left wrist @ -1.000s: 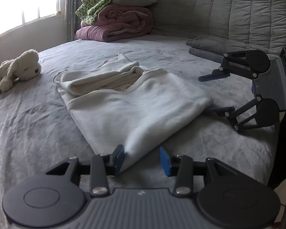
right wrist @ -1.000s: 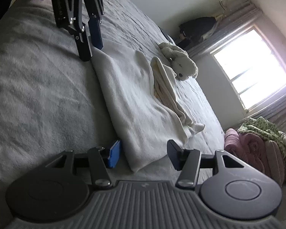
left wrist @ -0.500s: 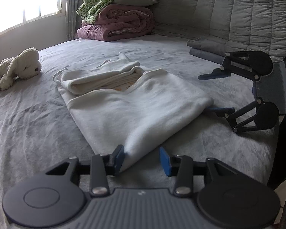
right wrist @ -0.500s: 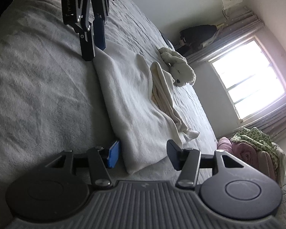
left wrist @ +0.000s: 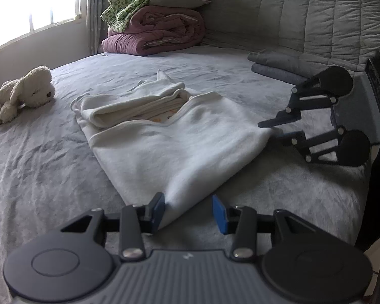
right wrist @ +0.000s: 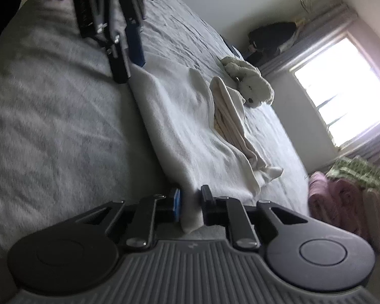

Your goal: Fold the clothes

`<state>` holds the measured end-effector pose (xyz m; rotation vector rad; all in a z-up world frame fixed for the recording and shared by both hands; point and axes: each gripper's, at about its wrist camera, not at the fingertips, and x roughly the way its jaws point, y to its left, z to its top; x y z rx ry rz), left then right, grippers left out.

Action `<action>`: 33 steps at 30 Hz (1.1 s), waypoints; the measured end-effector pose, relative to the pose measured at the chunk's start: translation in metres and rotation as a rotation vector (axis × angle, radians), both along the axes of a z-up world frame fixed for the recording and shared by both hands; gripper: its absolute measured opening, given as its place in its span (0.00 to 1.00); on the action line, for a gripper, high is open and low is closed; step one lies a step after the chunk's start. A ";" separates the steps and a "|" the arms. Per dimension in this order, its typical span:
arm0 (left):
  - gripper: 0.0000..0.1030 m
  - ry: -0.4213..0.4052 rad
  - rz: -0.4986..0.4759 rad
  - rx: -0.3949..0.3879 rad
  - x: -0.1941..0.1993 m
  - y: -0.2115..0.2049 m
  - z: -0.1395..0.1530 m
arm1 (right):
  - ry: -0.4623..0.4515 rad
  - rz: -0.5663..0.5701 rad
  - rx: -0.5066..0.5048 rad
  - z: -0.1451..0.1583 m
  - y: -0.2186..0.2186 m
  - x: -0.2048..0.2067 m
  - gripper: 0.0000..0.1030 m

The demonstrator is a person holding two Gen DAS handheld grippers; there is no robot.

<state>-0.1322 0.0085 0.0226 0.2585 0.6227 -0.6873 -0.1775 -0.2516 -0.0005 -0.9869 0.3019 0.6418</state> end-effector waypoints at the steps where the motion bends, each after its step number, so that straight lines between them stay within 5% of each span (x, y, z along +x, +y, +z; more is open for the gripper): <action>1: 0.42 0.002 0.002 -0.003 0.000 0.000 0.001 | 0.019 -0.008 0.021 0.003 -0.001 0.001 0.15; 6: 0.42 -0.047 -0.002 0.035 -0.006 -0.006 0.003 | 0.078 -0.037 0.098 0.014 -0.005 0.006 0.15; 11: 0.42 -0.186 -0.029 0.168 -0.019 -0.021 -0.001 | 0.133 -0.066 0.184 0.027 -0.009 0.015 0.14; 29: 0.43 -0.400 -0.043 0.446 -0.025 -0.047 -0.013 | 0.294 -0.194 0.447 0.063 -0.023 0.048 0.14; 33: 0.30 -0.408 -0.026 0.465 -0.019 -0.045 -0.012 | 0.297 -0.193 0.449 0.064 -0.026 0.049 0.14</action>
